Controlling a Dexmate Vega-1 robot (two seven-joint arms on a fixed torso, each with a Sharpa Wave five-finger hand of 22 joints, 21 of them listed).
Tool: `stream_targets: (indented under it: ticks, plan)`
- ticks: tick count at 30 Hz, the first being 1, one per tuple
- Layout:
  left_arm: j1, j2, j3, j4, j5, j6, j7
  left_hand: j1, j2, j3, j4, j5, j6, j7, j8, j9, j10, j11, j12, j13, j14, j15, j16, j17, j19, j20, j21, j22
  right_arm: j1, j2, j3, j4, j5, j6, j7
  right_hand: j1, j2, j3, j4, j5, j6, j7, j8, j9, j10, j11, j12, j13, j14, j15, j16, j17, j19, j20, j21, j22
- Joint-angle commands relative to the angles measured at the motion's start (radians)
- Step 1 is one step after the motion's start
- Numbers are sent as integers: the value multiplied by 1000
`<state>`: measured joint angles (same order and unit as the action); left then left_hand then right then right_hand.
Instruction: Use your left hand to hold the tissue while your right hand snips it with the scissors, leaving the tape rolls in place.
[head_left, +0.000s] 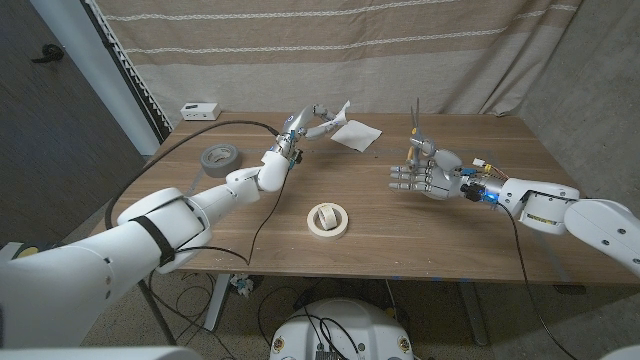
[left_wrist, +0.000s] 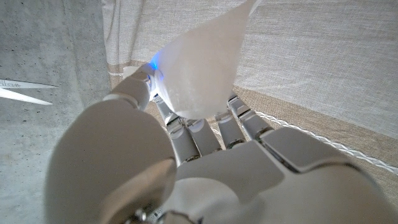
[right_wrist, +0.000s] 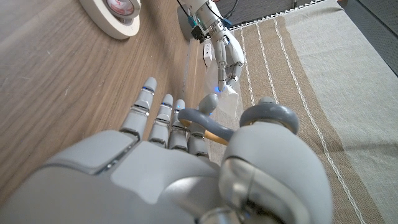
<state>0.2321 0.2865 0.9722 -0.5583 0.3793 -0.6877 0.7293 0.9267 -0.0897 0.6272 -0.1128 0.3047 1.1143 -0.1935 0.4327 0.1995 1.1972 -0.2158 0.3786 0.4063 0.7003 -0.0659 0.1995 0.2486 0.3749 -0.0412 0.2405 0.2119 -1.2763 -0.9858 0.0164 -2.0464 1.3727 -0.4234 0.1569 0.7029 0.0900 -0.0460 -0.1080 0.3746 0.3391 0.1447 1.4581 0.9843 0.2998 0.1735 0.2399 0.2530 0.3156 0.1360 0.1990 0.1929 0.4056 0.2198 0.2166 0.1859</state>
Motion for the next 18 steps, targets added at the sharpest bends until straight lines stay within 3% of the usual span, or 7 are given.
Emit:
stream_targets:
  ticks: [1,8,18]
  plan:
    - [-73,-27,101,94,96,-45,164,4,3,8,3,10,13,-17,8,52,-2,2,6,3,-6,-163,0,3,7,-11,6,1,2,-47,26,24,-15,-34,35,3,4,-4,-7,7,-4,7,5,1,-5,2,-2,3,5,6,0,4,7,-1,-2,4]
    - [-96,-38,146,124,90,-64,198,6,3,11,3,14,14,-16,10,53,-3,3,7,5,-9,-163,-1,3,8,-13,7,2,1,-60,38,30,-34,-36,62,9,6,-3,-9,7,-5,8,6,0,-8,4,-3,2,8,10,1,4,6,-1,-4,4]
    - [-97,-16,189,97,129,-55,273,7,4,13,4,18,16,-16,14,55,-4,3,8,8,-11,-163,-2,4,9,-15,9,3,2,-89,57,39,-53,-60,101,12,8,-3,-10,5,2,8,11,3,-4,7,-1,2,10,12,2,4,6,-1,-5,4]
